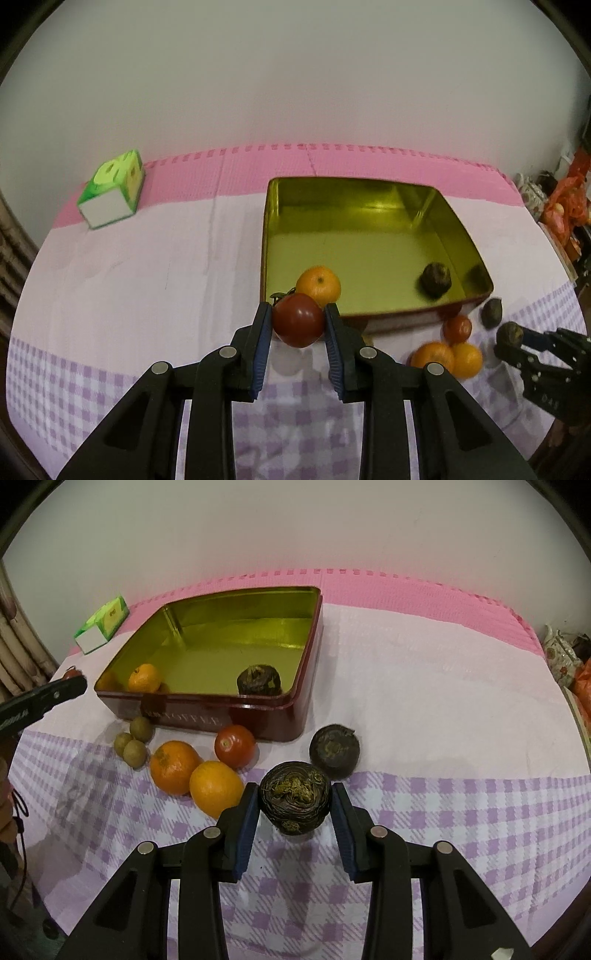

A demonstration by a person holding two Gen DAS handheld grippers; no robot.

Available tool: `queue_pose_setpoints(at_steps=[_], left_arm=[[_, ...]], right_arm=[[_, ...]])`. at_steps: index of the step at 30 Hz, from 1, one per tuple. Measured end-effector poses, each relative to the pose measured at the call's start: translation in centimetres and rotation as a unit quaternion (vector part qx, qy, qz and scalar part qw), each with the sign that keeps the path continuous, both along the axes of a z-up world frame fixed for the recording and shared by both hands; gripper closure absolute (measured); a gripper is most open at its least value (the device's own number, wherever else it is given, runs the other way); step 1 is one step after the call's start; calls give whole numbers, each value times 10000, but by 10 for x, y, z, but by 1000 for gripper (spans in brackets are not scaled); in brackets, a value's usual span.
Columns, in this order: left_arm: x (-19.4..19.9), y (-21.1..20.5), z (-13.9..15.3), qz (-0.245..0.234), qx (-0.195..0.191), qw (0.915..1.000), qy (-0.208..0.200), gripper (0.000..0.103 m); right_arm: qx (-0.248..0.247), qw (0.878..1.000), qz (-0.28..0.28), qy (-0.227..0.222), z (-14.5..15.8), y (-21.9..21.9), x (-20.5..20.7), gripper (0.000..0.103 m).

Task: Organize fruits
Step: 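Carry the tomato and dark fruit into the tin with both tools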

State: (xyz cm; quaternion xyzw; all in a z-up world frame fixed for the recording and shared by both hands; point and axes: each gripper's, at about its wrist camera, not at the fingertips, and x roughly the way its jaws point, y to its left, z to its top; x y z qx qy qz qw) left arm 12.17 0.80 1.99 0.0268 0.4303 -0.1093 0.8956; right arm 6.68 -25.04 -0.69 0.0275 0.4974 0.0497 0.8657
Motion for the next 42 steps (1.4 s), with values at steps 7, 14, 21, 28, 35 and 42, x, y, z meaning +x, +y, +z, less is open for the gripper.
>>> queue_pose_setpoints(at_steps=[7, 14, 21, 28, 35, 42], left_arm=[[20, -15, 0, -89, 62, 9999, -7, 74], [33, -25, -10, -133, 119, 9998, 79, 74], [41, -27, -23, -81, 146, 9996, 230, 74], [47, -25, -31, -90, 159, 9994, 297, 74], [54, -25, -34, -79, 143, 9993, 346, 74], [57, -24, -36, -79, 157, 9991, 374, 74]], right_arm=[[25, 10000, -31, -91, 11, -4, 5, 67], [27, 9998, -3, -206, 25, -3, 19, 67], [14, 9996, 99, -266, 32, 5, 38, 67], [4, 9995, 238, -228, 29, 16, 59, 67], [-33, 9990, 401, -173, 24, 31, 79, 67], [-65, 9983, 579, -72, 15, 48, 97, 67]])
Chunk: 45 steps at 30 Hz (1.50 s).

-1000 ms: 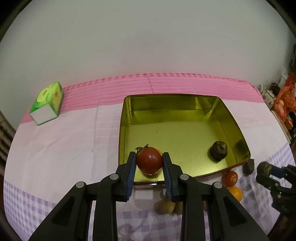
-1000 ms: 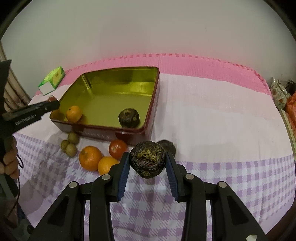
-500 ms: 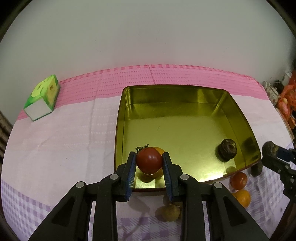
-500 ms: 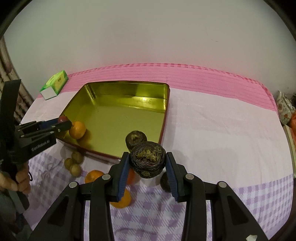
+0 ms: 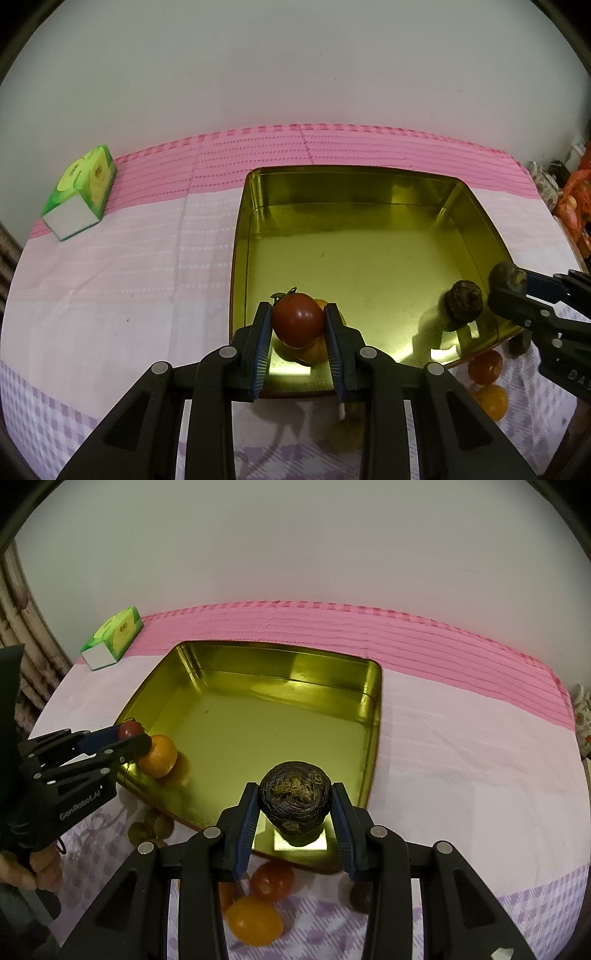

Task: Organize fruits
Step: 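Carry the tomato and dark fruit into the tin with both tools, then open both tools to drop the tomato and dark fruit in the tin, then withdraw both open tools from the tin back over the table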

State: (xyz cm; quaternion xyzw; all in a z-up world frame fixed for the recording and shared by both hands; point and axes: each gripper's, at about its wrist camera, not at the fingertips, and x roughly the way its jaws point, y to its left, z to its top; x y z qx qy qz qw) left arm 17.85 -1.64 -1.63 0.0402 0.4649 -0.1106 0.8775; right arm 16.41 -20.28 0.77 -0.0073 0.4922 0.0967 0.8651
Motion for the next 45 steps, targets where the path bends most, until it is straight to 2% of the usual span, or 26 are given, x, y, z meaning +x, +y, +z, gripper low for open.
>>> queue_pose_setpoints(at_steps=[13, 27, 30, 38, 45], left_arm=[[4, -9, -3, -36, 188, 9998, -71, 73], [1, -9, -1, -41, 265, 9996, -74, 71], [1, -10, 0, -44, 266, 9996, -84, 67], [-6, -10, 6, -83, 257, 9995, -168, 61], [-18, -4, 21, -73, 214, 9992, -336, 60]], right_arm=[[-24, 9997, 132, 181, -18, 9, 13, 67], [-18, 9997, 128, 188, -19, 7, 14, 66], [-19, 9998, 110, 175, -19, 6, 14, 66], [-40, 9999, 96, 54, -11, 5, 12, 61], [-31, 9999, 44, -121, 7, 1, -2, 61]])
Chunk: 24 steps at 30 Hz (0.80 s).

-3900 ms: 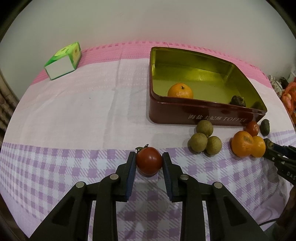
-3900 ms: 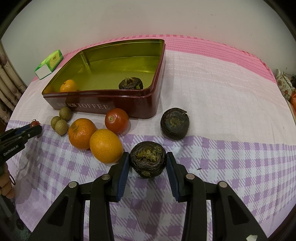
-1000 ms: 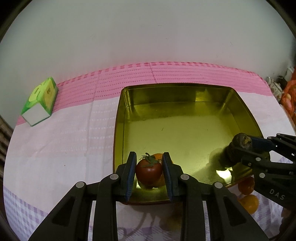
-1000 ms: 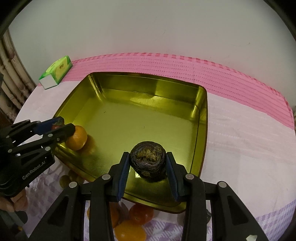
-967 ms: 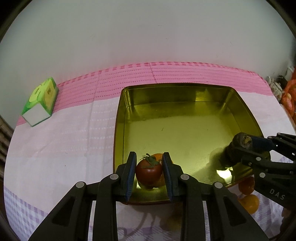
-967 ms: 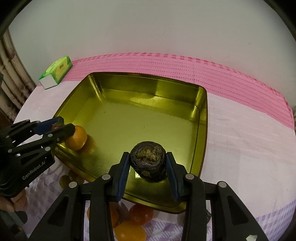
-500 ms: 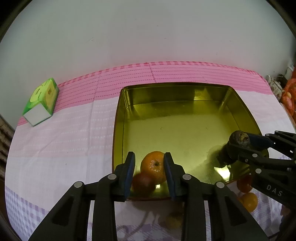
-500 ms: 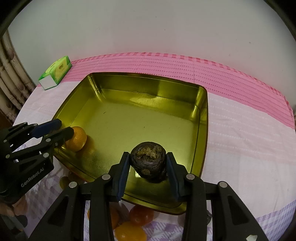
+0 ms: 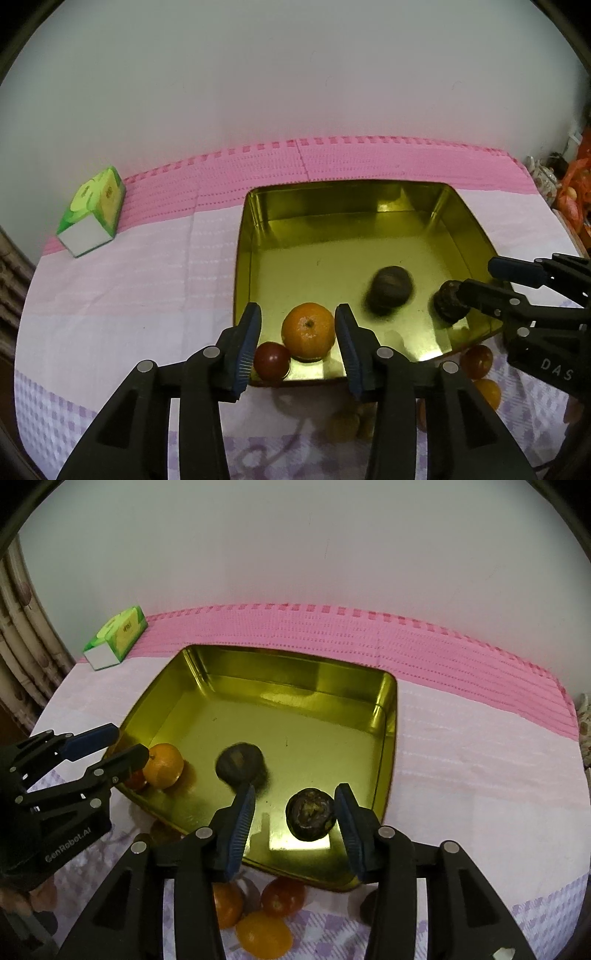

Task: Organize fruits
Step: 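Withdraw both open tools from the tin back over the table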

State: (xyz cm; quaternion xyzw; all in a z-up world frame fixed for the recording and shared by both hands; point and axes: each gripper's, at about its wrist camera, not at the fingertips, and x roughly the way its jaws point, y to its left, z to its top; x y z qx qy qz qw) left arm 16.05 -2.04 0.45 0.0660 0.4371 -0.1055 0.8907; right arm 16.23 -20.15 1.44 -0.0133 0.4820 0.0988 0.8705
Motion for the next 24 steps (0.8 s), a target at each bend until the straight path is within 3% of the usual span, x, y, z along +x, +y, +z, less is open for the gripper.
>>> queue_pose_setpoints(at_steps=[9, 24], left_arm=[[-32, 20, 9, 109, 5, 9998, -136, 60], [-88, 23, -27, 165, -114, 9995, 247, 60]], right_arm=[[-2, 9996, -262, -50, 11, -23, -36, 61], [37, 9966, -784, 261, -14, -63, -108, 61]])
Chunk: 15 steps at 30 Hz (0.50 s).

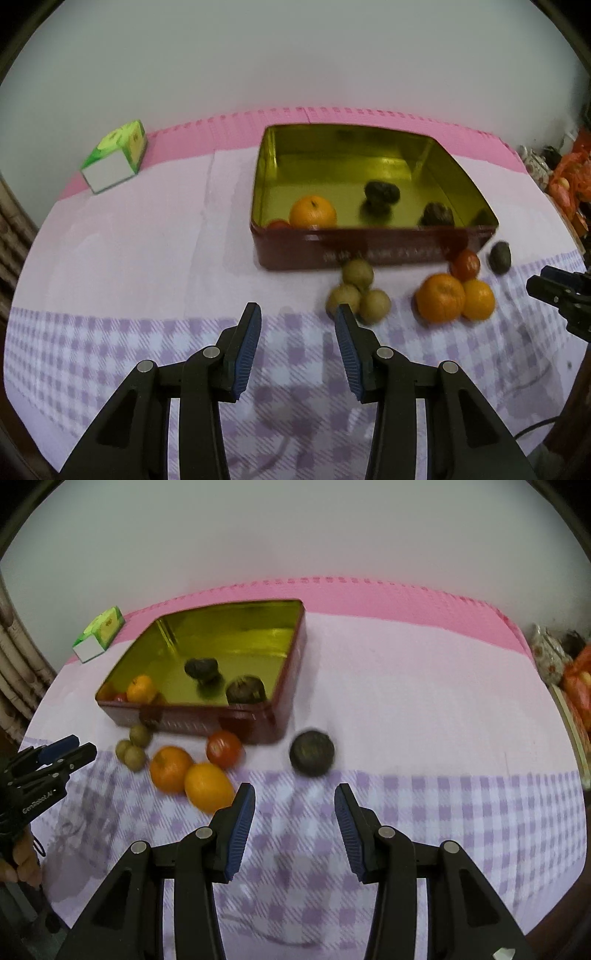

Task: Organize fruits
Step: 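Withdraw both open tools from the tin back over the table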

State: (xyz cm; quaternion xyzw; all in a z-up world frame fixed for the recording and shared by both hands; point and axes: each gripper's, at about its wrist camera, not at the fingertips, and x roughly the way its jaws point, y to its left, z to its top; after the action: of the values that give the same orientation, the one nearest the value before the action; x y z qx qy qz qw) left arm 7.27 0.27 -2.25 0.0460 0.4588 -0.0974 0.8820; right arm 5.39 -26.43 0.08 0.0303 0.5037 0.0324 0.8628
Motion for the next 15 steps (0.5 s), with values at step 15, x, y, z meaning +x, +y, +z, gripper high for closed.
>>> queue_pose_setpoints(at_steps=[15], left_arm=[[-1, -8, -16, -17, -97, 9998, 197, 60]], right_arm=[[7, 9999, -58, 145, -23, -7, 14, 61]])
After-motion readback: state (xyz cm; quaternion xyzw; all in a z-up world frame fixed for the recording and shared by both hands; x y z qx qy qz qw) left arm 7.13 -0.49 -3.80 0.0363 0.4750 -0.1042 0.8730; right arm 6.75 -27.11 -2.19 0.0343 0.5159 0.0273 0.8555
